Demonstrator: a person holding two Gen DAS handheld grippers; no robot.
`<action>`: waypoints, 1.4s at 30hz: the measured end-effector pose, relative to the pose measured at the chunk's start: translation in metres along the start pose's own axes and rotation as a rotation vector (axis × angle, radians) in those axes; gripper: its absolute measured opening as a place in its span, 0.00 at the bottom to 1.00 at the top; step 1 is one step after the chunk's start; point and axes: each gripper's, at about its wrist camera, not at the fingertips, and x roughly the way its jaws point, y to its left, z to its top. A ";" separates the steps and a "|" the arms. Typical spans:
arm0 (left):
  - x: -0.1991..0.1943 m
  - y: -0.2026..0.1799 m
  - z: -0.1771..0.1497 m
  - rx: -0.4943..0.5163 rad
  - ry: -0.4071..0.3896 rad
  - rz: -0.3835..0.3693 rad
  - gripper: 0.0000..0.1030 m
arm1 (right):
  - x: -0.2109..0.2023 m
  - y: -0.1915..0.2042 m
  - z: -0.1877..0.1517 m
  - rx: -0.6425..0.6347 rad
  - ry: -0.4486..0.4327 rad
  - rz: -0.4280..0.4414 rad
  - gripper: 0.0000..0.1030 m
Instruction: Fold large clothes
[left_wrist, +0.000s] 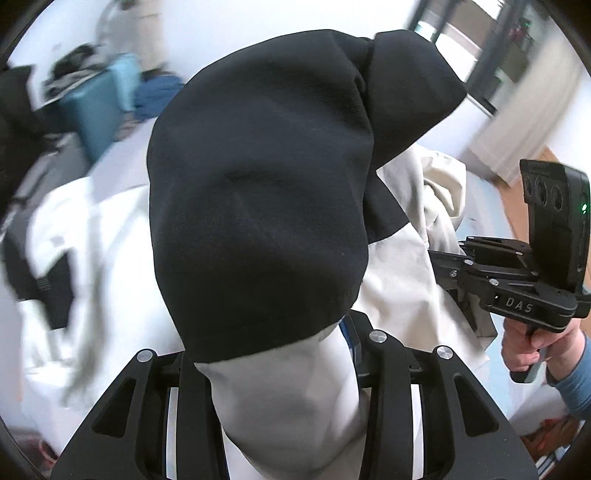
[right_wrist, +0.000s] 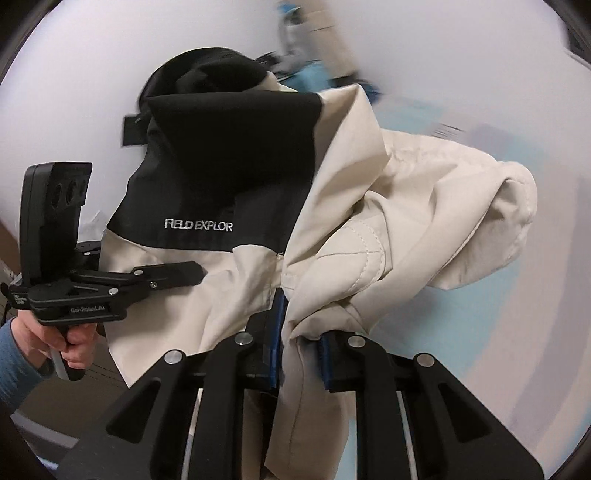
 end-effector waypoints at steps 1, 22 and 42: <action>-0.009 0.018 -0.001 -0.025 -0.003 0.006 0.36 | 0.016 0.024 0.010 -0.025 0.000 0.006 0.14; 0.000 0.334 -0.022 -0.261 0.044 0.135 0.37 | 0.300 0.164 0.126 -0.067 0.261 -0.028 0.13; 0.054 0.374 -0.060 -0.308 0.097 0.216 0.57 | 0.394 0.146 0.098 -0.116 0.375 -0.137 0.14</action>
